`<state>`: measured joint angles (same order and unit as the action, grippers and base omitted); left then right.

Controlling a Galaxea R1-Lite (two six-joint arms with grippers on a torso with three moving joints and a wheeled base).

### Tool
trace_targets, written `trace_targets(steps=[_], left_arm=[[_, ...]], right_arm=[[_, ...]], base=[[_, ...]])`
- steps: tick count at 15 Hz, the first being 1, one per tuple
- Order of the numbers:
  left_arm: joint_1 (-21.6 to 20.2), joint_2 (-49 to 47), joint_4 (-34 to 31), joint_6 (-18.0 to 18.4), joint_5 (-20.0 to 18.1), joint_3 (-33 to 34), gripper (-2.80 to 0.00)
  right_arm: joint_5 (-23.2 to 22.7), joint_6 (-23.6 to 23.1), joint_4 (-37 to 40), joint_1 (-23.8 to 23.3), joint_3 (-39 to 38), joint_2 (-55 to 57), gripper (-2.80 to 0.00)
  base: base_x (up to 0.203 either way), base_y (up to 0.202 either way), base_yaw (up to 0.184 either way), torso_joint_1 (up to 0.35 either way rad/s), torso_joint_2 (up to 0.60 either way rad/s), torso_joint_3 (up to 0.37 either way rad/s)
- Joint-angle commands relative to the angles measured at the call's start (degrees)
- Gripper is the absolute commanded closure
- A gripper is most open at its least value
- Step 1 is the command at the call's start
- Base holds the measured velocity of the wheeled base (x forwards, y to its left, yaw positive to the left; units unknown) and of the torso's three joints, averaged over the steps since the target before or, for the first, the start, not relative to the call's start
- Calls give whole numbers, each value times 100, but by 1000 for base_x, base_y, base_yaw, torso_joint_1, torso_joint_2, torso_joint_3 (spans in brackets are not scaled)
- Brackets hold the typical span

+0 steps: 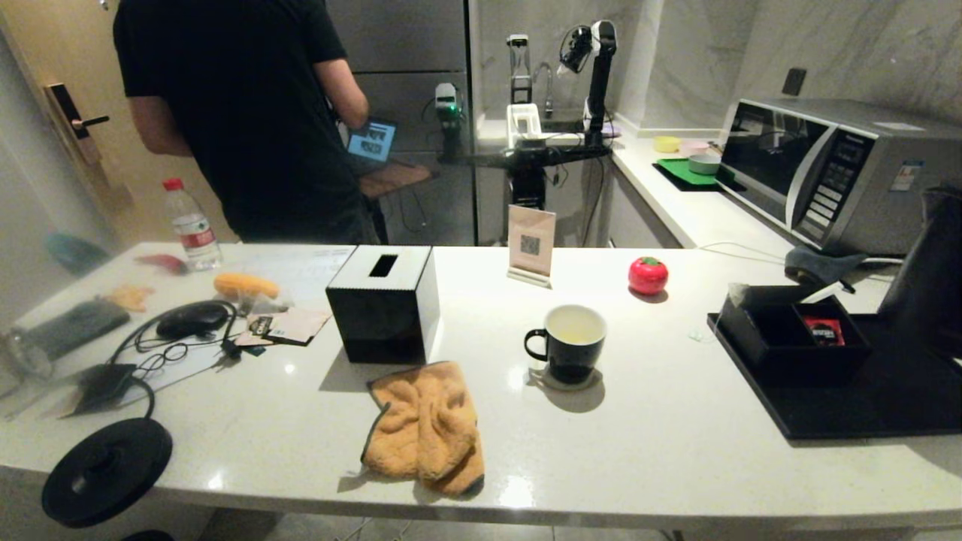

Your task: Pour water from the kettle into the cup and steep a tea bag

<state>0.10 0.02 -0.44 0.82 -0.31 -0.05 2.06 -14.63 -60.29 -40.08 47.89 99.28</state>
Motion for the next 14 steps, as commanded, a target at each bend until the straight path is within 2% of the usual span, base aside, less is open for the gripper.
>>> trace_targets(steps=[1, 5, 14], left_arm=[[-1, -2, 0, -3, -4, 5, 0], [-1, -2, 0, -1, -4, 5, 0], [-1, -2, 0, -3, -4, 1, 0]], right_arm=[[-79, 83, -188, -208, -94, 239, 0], [-153, 232, -282, -519, -67, 578, 0], [-162, 345, -428, -536, 474, 1328, 0]], base=[[0, 0, 0, 0, 0, 0], [0, 0, 0, 0, 0, 0], [0, 0, 0, 0, 0, 0]])
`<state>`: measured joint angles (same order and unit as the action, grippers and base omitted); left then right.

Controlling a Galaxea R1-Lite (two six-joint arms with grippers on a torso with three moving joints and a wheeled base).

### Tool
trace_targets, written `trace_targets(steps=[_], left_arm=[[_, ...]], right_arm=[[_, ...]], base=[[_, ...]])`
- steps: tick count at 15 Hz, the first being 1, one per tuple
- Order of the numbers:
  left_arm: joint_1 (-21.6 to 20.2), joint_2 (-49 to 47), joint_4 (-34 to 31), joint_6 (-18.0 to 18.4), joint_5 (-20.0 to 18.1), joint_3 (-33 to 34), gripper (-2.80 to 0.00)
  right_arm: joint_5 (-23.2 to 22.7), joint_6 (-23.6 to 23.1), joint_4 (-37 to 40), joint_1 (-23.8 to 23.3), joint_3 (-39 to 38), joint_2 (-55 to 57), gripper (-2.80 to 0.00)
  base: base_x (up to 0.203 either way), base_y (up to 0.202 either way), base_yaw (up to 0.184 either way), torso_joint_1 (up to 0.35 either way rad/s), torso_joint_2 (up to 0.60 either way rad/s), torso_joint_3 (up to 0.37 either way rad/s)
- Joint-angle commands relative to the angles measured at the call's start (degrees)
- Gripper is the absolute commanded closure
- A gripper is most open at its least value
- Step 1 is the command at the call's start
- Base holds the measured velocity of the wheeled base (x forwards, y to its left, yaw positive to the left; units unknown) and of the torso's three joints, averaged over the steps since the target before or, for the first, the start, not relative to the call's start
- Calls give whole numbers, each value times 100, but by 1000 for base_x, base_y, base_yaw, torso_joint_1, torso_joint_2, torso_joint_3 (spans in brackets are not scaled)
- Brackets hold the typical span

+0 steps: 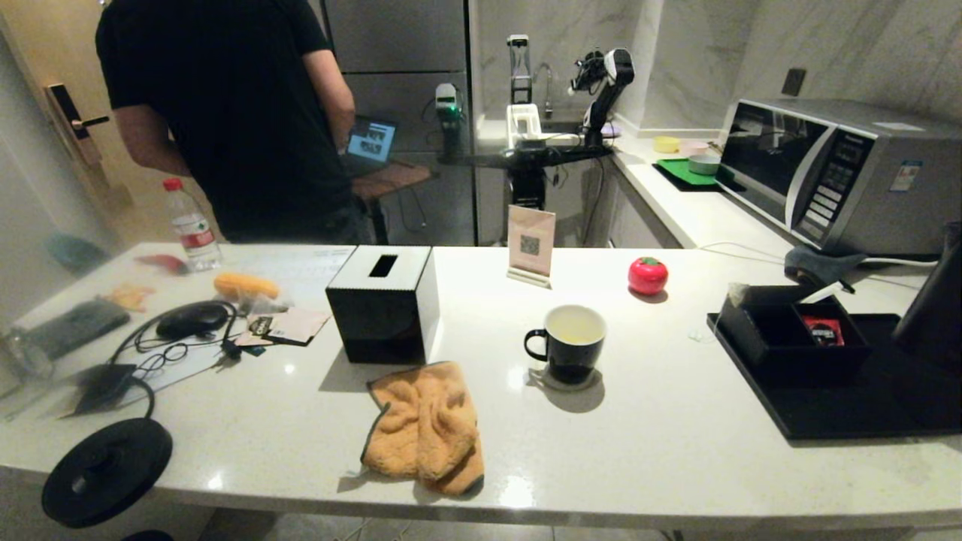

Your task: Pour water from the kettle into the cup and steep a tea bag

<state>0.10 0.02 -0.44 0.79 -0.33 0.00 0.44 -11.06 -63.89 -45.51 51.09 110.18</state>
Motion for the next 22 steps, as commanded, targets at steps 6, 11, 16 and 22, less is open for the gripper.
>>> trace_targets(steps=[6, 11, 16, 22], left_arm=[[-1, -2, 0, 4, -2, 0, 0], [-1, -2, 0, 0, -2, 0, 0], [-1, -2, 0, 7, -2, 0, 0], [-1, -2, 0, 0, -2, 0, 0]], right_arm=[[-8, 8, -246, -2, 720, 931, 0], [-9, 8, -439, 130, 676, 1159, 0], [0, -9, -504, 358, 668, 1287, 0], [9, -19, -880, 437, 686, 1499, 0]], base=[[0, 0, 0, 0, 0, 0], [0, 0, 0, 0, 0, 0], [0, 0, 0, 0, 0, 0], [0, 0, 0, 0, 0, 0]])
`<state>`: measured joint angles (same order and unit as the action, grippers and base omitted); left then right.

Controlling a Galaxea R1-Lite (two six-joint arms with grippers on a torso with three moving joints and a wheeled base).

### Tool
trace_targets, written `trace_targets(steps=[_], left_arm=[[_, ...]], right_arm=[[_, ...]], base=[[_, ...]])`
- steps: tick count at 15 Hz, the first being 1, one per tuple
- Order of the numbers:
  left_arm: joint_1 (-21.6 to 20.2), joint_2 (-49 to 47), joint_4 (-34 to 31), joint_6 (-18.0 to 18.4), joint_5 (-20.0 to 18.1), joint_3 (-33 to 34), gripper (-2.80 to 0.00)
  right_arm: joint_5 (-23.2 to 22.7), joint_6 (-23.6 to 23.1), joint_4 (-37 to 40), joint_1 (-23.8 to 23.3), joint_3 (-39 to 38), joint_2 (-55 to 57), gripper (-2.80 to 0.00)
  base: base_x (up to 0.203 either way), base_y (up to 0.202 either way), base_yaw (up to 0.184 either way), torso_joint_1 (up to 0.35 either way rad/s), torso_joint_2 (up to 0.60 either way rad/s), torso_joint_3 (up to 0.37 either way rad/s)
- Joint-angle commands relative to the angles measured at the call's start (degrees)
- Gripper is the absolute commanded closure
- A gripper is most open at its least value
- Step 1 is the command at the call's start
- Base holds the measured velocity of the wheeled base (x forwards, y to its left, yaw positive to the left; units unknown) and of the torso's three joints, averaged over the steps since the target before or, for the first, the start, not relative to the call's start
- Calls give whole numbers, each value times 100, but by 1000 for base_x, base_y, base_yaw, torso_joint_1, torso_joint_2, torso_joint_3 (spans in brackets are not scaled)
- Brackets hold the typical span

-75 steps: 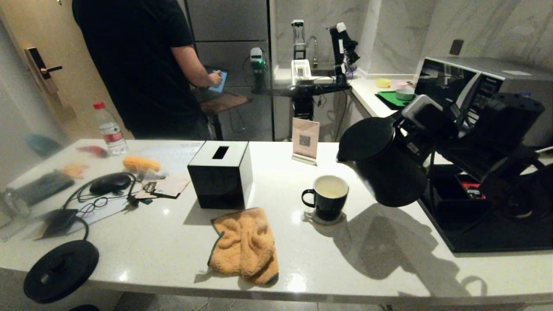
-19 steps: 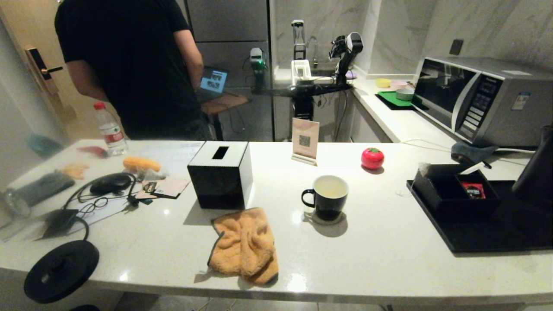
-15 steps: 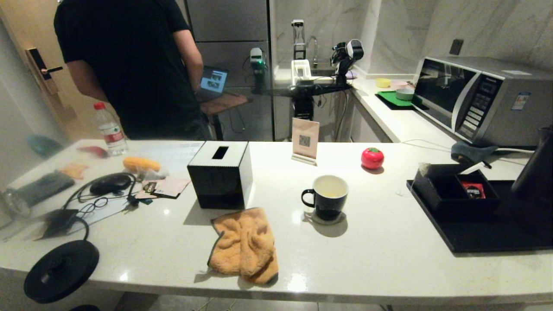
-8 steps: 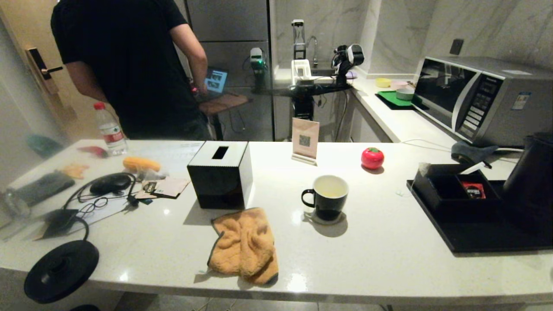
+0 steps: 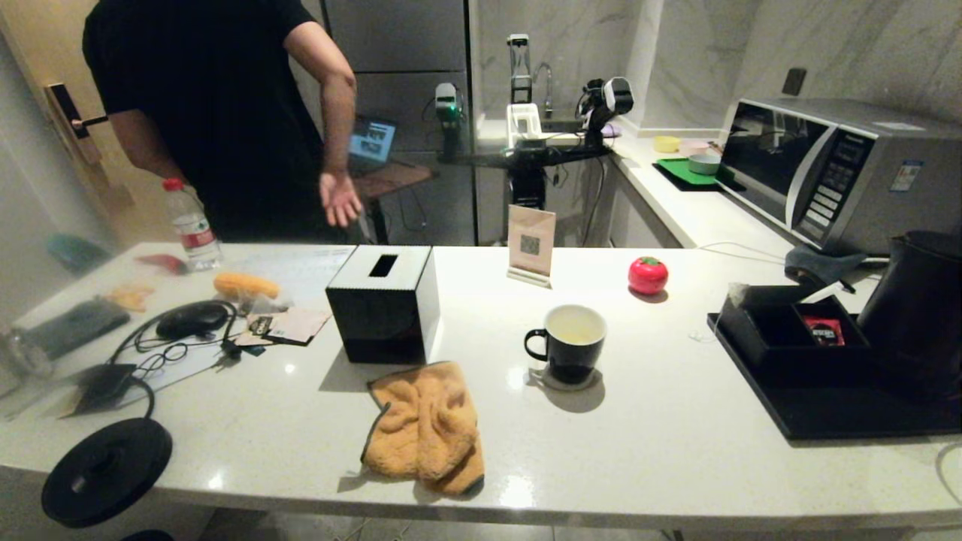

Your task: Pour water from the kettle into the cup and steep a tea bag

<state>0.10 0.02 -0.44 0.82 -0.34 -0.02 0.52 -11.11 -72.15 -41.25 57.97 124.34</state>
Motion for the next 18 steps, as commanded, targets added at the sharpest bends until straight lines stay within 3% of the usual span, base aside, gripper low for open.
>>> trace_targets(steps=[1, 18], left_arm=[[-1, -2, 0, -3, -1, 2, 0], [-1, -2, 0, -3, -1, 2, 0]], right_arm=[[0, -23, -108, 12, 30, 130, 0], [18, -32, -759, 12, -147, 495, 0]], base=[[0, 0, 0, 0, 0, 0], [0, 0, 0, 0, 0, 0]])
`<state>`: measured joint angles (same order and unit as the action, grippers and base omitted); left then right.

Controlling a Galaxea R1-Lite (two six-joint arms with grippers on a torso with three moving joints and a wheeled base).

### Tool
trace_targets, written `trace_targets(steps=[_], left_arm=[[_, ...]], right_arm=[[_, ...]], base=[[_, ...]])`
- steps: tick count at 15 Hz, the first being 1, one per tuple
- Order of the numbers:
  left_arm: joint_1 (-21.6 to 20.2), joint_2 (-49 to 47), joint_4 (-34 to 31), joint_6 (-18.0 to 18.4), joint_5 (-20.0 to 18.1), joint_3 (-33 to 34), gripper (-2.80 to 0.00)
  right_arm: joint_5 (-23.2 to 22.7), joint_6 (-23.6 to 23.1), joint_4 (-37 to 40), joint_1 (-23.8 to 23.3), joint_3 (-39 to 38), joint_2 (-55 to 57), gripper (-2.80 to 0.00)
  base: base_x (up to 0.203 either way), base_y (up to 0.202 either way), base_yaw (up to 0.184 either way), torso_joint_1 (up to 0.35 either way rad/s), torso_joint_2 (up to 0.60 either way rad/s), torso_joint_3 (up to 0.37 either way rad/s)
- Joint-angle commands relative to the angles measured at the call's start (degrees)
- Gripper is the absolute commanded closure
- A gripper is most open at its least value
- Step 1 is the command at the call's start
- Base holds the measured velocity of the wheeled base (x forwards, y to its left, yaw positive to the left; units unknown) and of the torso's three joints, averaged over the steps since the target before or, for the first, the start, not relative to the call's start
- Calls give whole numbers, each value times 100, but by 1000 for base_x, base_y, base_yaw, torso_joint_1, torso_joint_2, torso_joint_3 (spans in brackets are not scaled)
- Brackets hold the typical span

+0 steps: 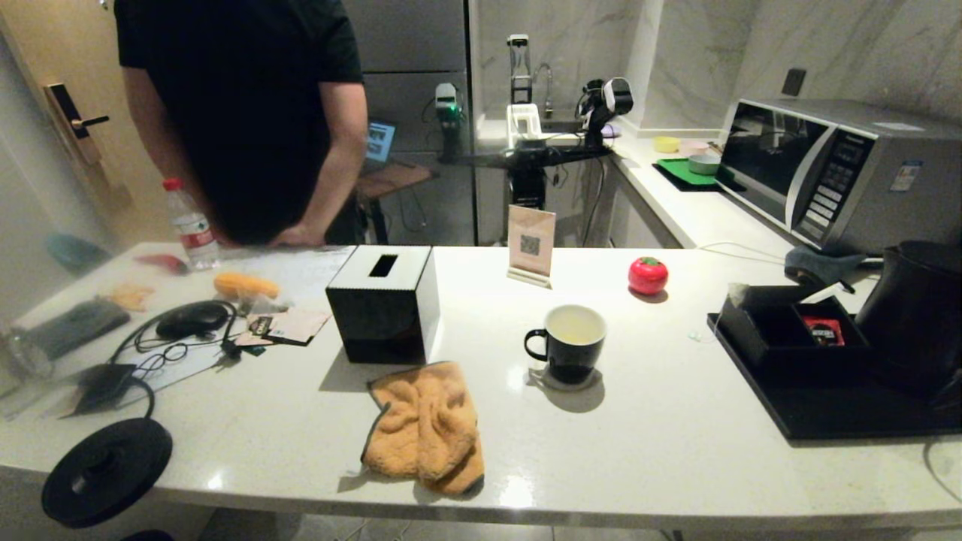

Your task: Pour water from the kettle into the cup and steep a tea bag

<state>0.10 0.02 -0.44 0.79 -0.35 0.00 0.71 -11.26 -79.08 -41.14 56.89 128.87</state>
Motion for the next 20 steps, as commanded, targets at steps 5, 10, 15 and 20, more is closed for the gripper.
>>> trace_targets(steps=[5, 10, 15, 20], left_arm=[[-1, -2, 0, 0, 0, 0, 0], [-1, -2, 0, 0, 0, 0, 0], [-1, -2, 0, 0, 0, 0, 0], [-1, -2, 0, 0, 0, 0, 0]], right_arm=[[0, -16, -98, 1, -82, 26, 0], [1, -16, -91, 1, -188, -9, -280], [8, -6, -90, 1, -264, -79, -280], [4, -3, -98, 1, -567, -228, -280]], base=[[0, 0, 0, 0, 0, 0], [0, 0, 0, 0, 0, 0], [0, 0, 0, 0, 0, 0], [0, 0, 0, 0, 0, 0]])
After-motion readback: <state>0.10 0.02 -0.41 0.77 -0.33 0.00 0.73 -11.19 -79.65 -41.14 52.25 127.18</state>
